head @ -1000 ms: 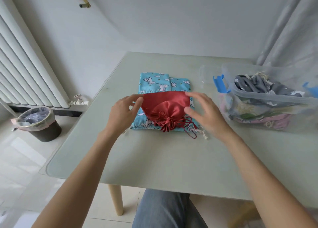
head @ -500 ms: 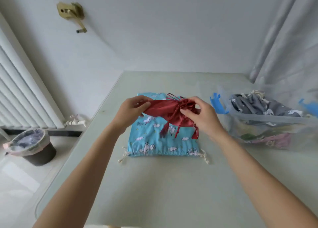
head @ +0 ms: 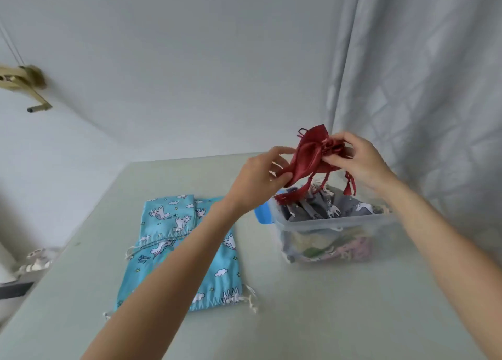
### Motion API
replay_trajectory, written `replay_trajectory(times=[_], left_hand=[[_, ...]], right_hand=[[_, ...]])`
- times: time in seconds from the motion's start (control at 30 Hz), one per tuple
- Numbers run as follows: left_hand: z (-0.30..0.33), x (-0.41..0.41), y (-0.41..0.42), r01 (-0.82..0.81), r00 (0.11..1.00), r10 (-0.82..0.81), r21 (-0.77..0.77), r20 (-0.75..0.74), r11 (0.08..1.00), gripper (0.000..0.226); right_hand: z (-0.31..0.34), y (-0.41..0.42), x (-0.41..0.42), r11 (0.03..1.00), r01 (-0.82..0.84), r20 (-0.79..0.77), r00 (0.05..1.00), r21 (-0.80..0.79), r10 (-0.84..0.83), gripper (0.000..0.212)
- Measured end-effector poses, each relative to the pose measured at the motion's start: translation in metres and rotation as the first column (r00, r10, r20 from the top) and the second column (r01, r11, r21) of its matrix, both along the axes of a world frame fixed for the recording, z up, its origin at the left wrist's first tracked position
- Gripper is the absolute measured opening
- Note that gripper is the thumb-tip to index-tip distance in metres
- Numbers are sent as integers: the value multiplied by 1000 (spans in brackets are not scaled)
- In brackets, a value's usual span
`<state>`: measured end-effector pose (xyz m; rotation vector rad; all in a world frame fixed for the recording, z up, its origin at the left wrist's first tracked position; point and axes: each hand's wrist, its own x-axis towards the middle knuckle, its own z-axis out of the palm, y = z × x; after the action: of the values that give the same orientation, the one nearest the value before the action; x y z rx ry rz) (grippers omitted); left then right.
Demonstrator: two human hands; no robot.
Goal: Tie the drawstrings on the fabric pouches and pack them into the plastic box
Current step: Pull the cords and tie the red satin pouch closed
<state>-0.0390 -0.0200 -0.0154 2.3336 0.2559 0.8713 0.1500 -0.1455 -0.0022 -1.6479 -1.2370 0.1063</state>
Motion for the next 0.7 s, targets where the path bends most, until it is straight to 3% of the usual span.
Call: replay_trajectory(times=[0.07, 0.13, 0.27, 0.33, 0.43, 0.53, 0.57, 0.63, 0.7], left_hand=[[-7, 15, -8, -1, 994, 16, 134, -111, 991, 17], [-13, 25, -11, -22, 984, 62, 232, -165, 972, 14], [-6, 44, -1, 12, 991, 27, 291, -129, 957, 24], [1, 61, 1, 137, 957, -43, 313, -288, 940, 45], [6, 86, 0, 216, 845, -4, 334, -535, 917, 62], [-2, 102, 0, 276, 741, 99, 435, -664, 857, 67], [-5, 106, -2, 297, 704, 147, 476, -695, 828, 69], [-11, 111, -6, 310, 670, 181, 492, -720, 814, 69], [-12, 111, -6, 292, 705, 171, 502, -689, 814, 71]], right_hand=[[-9, -13, 26, 984, -43, 144, 987, -174, 69, 37], [-16, -24, 45, 942, -50, 271, 951, -332, 146, 41], [-14, -41, 67, 816, -53, 241, 943, -575, 231, 48], [-8, -47, 73, 804, -53, 203, 956, -592, 213, 47], [-4, -50, 77, 842, -13, 191, 972, -539, 137, 36], [-14, -49, 75, 866, 137, 413, 907, -482, 86, 7], [-18, -50, 74, 862, 163, 472, 876, -479, 96, 22], [-24, -51, 69, 850, 100, 450, 877, -517, 171, 46], [-31, -48, 66, 813, 64, 421, 877, -579, 231, 54]])
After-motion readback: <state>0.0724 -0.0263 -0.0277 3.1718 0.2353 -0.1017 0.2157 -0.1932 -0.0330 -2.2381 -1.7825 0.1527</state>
